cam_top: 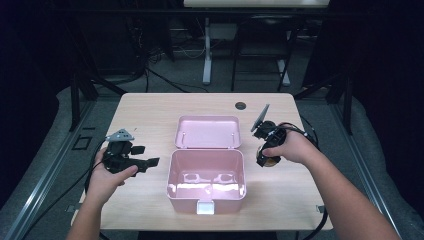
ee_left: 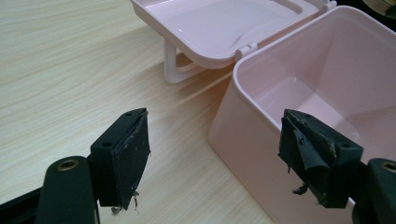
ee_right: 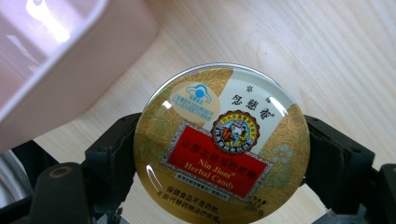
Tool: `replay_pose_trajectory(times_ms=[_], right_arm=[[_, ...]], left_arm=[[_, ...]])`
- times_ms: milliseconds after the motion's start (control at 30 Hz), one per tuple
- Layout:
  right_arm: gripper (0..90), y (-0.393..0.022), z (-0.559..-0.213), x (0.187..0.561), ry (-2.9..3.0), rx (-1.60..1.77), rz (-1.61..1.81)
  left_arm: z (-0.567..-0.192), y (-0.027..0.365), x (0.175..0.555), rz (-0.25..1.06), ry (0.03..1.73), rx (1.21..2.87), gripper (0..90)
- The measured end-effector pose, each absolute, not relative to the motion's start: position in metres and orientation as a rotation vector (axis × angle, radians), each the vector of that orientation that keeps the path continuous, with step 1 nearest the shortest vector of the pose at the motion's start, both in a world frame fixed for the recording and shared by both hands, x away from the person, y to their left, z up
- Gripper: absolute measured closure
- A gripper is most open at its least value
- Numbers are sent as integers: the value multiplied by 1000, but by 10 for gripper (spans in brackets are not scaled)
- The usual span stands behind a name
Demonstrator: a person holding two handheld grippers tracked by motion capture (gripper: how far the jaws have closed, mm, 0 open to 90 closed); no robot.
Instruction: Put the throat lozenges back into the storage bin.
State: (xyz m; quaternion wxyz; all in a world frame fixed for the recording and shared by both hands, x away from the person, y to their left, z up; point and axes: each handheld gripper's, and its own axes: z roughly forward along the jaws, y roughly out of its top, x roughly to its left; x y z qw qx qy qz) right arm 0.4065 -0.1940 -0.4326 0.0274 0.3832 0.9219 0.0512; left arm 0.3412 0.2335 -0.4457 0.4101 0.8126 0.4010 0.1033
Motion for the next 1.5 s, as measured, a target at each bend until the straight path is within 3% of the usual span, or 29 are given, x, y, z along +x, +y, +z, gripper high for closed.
replay_pose_trajectory(times_ms=[900,1500], right_arm=[[199,-158,-390,395,2925,928,189],[199,-129,-393,387,2991,747,177]], left_arm=[[-447,234,341,264,1015,2046,249],[-449,232,342,259,1022,2054,250]])
